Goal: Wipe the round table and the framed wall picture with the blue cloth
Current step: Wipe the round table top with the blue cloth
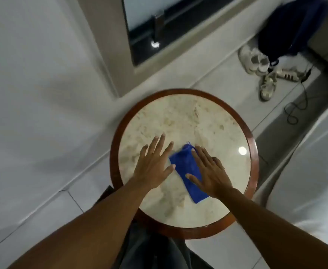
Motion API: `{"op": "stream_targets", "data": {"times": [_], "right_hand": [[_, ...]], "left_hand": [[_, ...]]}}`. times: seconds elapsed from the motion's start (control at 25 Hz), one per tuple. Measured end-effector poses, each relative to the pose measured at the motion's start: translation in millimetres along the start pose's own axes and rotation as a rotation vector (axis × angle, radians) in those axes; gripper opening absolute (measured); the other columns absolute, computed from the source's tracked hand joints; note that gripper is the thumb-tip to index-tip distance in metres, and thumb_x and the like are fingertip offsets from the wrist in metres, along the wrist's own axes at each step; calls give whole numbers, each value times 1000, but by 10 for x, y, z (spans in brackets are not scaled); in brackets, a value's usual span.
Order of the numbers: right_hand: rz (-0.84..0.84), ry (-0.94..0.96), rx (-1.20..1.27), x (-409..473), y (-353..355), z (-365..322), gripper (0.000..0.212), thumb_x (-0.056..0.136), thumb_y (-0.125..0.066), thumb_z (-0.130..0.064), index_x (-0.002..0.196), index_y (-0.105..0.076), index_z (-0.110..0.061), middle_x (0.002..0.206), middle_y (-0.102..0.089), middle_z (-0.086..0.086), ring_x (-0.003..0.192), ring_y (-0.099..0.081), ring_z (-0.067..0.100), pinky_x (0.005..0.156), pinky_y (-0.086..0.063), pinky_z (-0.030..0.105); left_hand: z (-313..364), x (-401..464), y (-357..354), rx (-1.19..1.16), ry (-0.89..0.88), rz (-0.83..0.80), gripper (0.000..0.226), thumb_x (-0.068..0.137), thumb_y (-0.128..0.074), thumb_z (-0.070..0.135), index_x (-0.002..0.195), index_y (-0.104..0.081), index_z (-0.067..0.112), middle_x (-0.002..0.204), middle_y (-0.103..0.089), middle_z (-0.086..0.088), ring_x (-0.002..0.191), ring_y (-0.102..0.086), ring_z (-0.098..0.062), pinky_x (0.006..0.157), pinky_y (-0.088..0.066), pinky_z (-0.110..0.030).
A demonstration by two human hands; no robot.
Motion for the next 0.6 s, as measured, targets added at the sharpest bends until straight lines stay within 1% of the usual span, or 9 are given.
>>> {"op": "stream_targets", "data": {"times": [0.08,0.16,0.28,0.32,0.36,0.44,0.52,0.6], "right_hand": [[32,24,-83,181,-371,78,89,91,-24,-73,155,-1,-17,163,2,5,149,-3,21,114,-23,44],[55,-3,-152,302,-672,109,92,90,-27,-73,154,-5,-11,163,0,8,149,-2,21,114,-20,42],[173,-57,-115,340,-953,155,82,95,-25,-64,154,-9,-9,163,-2,7,149,-2,19,116,-10,37],[198,-44,-91,346,-956,152,76,98,-24,-59,154,-10,-9,163,-2,6,149,-2,18,117,-8,35],[212,-38,-69,356,-956,145,72,100,-23,-55,154,-10,-10,163,-3,6,149,-3,18,118,-8,34],[219,-51,-14,347,-883,114,65,102,-22,-48,154,-13,-10,162,-7,7,149,-7,18,118,-15,34],[232,-60,50,324,-742,42,61,102,-21,-43,153,-16,-10,160,-12,6,147,-11,16,116,-22,35],[237,-76,121,250,-544,-39,59,102,-20,-42,152,-16,-11,158,-13,3,145,-13,13,116,-21,32]], "left_hand": [[1,316,-456,-6,26,-2,76,102,-39,56,161,-2,27,171,8,-8,157,4,-28,124,-15,-51],[13,494,-818,41,6,-13,74,102,-37,55,161,-2,25,171,6,-9,157,5,-29,124,-16,-54],[16,527,-1153,83,23,75,70,102,-24,56,161,-7,23,171,0,-11,157,1,-32,123,-12,-57],[11,518,-1178,99,23,118,69,101,-19,57,161,-9,23,171,-2,-11,157,-1,-33,122,-12,-57],[18,516,-1186,120,29,126,70,101,-15,57,161,-8,23,171,-2,-11,156,-1,-33,122,-11,-57],[48,506,-1102,137,49,95,70,100,-12,57,161,-4,22,170,2,-11,156,3,-33,123,-8,-57],[62,474,-965,173,51,71,70,100,-12,57,160,2,24,170,6,-11,156,8,-32,123,-3,-56],[73,385,-708,181,40,64,71,102,-18,59,158,9,26,170,9,-11,156,10,-31,123,-3,-56]]}}
Point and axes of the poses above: each hand's wrist, its own x-axis towards the middle knuckle, its own y-axis out of the back of the hand, z = x × y, the point moved 5 cm from there along x, towards the middle knuckle
